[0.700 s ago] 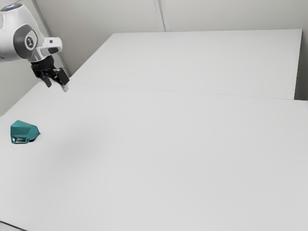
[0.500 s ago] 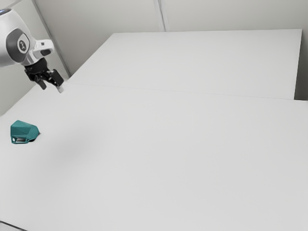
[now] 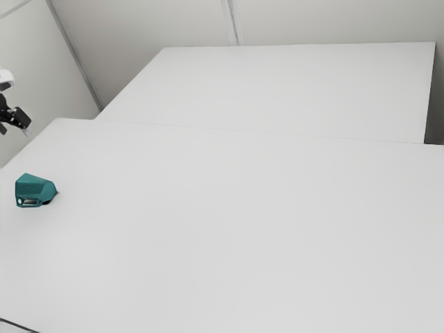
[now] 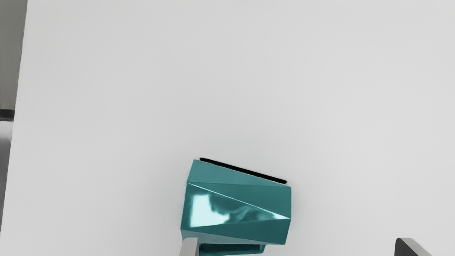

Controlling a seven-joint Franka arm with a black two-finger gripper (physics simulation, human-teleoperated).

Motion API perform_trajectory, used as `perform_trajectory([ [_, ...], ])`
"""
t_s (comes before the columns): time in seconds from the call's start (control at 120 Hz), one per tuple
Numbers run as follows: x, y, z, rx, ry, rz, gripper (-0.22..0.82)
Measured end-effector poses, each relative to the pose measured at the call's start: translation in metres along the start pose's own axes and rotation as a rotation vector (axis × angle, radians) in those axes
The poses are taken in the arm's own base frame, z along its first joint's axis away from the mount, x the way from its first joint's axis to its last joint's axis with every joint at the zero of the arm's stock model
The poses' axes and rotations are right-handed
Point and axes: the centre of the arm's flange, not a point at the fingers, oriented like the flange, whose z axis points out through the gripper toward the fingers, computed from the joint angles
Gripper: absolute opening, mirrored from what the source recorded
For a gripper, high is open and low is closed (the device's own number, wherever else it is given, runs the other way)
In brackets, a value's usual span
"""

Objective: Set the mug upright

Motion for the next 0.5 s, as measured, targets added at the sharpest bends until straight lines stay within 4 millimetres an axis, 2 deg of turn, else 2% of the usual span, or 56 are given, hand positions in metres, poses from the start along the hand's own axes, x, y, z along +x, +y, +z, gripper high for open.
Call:
perform_trajectory([
  [0.208, -0.014, -0.049, 0.054, -0.079, 0.018, -0.003, 0.60],
  [0.5, -0.061, -0.113, 0.111, -0.234, 0.098, -0.057, 0.60],
])
